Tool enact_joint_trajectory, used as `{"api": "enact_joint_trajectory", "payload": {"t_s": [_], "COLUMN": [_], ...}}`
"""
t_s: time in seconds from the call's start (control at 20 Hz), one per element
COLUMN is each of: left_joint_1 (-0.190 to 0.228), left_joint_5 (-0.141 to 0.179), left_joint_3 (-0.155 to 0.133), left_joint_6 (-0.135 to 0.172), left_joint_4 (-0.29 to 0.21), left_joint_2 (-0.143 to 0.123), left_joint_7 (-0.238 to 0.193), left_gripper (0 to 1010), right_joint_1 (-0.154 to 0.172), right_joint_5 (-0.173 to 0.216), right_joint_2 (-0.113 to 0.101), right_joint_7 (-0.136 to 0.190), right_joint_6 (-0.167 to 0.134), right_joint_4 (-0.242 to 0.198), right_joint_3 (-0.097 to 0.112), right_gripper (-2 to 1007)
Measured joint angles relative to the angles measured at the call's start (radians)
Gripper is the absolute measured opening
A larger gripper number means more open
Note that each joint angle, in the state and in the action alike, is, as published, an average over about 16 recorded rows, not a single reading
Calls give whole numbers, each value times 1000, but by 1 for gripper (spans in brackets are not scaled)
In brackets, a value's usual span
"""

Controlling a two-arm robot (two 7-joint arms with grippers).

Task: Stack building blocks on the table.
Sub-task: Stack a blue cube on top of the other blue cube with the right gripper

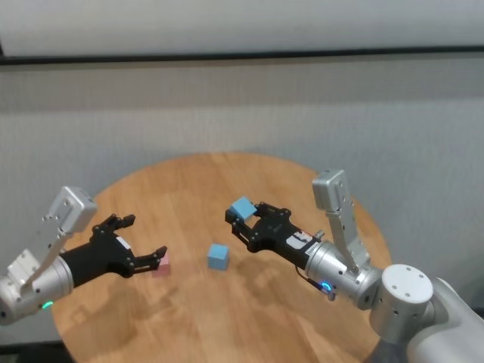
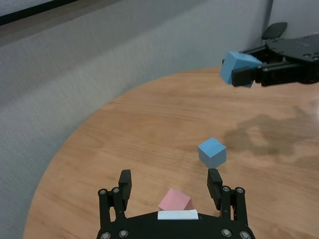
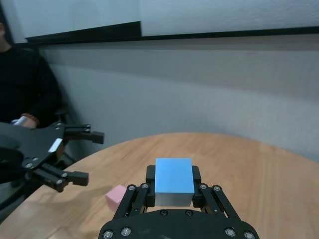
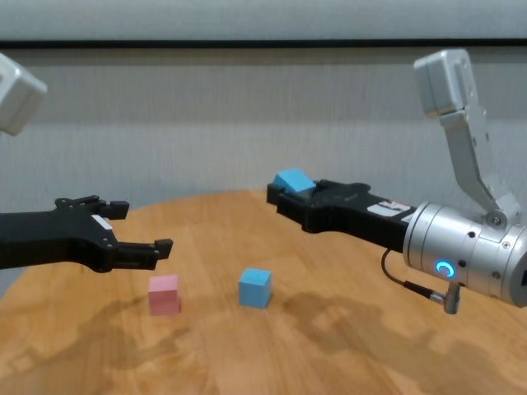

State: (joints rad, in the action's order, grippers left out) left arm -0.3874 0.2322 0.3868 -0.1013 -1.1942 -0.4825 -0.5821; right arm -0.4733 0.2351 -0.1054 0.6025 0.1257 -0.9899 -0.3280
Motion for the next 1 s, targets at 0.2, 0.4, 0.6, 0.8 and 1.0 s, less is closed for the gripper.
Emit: {"api": "enact_joint_trajectory", "payload": {"t_s": [0.2, 0.4, 0.6, 0.8, 1.0], "left_joint_1": [0, 0, 0, 0, 0], "left_joint_5": [0, 0, 0, 0, 0], "left_joint_3": [0, 0, 0, 0, 0], "left_joint_6": [0, 0, 0, 0, 0], "left_joint_4": [0, 0, 0, 0, 0], "left_joint_2": [0, 0, 0, 0, 0], "left_joint_7": [0, 0, 0, 0, 0], "left_gripper": [1000, 1000, 1000, 1000, 1000], "right_joint_1": [-36, -62, -83, -101, -111], "right_joint_5": [6, -10, -40, -66, -73], "right_joint_2": [-7, -29, -56, -80, -96], "right_joint_7": [41, 74, 94, 110, 124], "right_joint_6": [33, 78, 139, 203, 252], "right_joint_4": [58, 83, 91, 95, 97], "right_joint_3": [-22, -50, -81, -108, -123], "right_gripper": [370, 370, 370, 370, 370]}}
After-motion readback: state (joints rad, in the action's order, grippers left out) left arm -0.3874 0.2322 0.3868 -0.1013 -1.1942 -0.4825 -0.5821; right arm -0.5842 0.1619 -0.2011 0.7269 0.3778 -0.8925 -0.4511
